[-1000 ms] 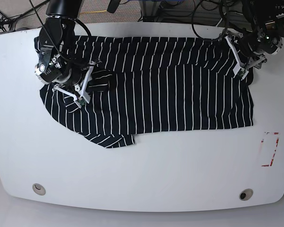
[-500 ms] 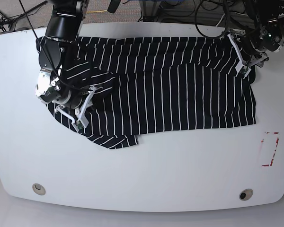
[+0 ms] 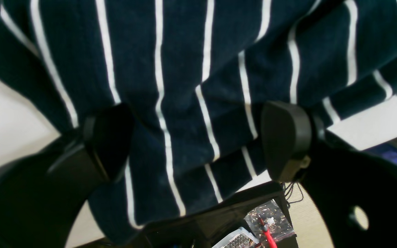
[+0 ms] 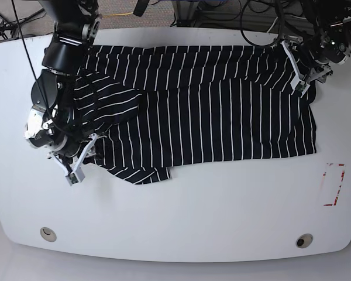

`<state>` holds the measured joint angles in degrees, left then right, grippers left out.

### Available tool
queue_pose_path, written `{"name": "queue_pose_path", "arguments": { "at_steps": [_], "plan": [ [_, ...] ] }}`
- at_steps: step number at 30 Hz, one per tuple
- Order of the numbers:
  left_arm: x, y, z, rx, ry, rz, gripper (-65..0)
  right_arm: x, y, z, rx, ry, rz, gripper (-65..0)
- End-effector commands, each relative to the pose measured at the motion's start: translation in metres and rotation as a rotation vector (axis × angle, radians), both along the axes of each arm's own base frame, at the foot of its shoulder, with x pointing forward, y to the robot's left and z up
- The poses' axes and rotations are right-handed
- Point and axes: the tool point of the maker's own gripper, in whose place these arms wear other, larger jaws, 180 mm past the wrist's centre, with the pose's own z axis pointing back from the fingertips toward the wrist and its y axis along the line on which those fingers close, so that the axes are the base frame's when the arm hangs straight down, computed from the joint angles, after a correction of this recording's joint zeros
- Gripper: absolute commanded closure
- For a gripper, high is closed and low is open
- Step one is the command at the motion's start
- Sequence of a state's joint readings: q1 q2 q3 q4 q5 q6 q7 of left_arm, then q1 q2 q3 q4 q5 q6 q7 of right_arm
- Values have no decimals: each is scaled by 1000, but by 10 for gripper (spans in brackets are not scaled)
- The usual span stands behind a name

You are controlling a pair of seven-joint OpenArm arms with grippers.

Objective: Fold the T-shirt properly
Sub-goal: 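Grasp the shirt's bunched sleeve with the right gripper and pull it outward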

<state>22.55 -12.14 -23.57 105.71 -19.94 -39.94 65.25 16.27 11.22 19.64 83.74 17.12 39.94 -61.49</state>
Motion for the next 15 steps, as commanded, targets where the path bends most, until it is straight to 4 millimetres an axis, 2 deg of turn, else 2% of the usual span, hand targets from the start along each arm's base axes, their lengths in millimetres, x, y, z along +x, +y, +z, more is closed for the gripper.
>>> {"name": "queue_pose_path", "arguments": {
  "at_steps": [1,2,3,6,10,15],
  "plan": [
    [5,3,7,14,-24,-10,-540,21,-24,20,7,-46,-45,-404],
    [5,3,7,14,-24,-10,-540,24,-33,17,20,-33,-66,-449],
    [5,2,7,13,-23,-11,-540,28,-38,16,36,-32,-82,-463],
    [5,2,7,12,-23,-11,-540,46,-61,16,90,-49,-135,-465],
    [6,2,8,11,-27,-11,-540,60,-89,6,167,-38,-208,-465],
    [6,2,8,11,-27,-11,-540,61,-121,-7,235,-45,-302,-465]
  ]
}}
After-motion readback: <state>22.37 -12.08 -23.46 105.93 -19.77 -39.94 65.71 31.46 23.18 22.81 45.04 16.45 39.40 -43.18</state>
